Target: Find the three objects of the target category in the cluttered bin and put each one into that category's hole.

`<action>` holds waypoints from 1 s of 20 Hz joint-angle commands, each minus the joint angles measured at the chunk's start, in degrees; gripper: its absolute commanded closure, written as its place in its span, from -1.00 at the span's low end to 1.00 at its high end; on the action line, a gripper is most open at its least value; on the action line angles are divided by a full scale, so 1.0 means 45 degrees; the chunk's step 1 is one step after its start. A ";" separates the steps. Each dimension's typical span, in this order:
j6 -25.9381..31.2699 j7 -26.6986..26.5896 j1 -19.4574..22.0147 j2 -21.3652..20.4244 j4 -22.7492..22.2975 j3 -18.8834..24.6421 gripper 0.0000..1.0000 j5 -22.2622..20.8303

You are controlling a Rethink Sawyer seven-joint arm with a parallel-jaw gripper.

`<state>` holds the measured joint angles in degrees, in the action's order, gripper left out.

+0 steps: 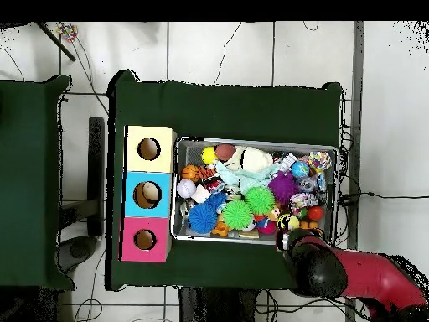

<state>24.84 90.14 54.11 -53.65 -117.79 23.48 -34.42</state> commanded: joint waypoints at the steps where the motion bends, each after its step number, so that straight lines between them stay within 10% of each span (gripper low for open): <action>1: 0.0218 0.1136 -0.0979 -0.0312 -0.0525 0.0013 1.00 0.0241; 12: -0.0698 0.3886 -0.4176 0.0238 -0.0471 -0.1618 1.00 0.1051; 20: 0.0689 0.4109 -0.6286 -0.1683 -0.1801 -0.1922 1.00 0.3556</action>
<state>24.61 92.50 29.38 -55.47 -120.56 17.07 -25.62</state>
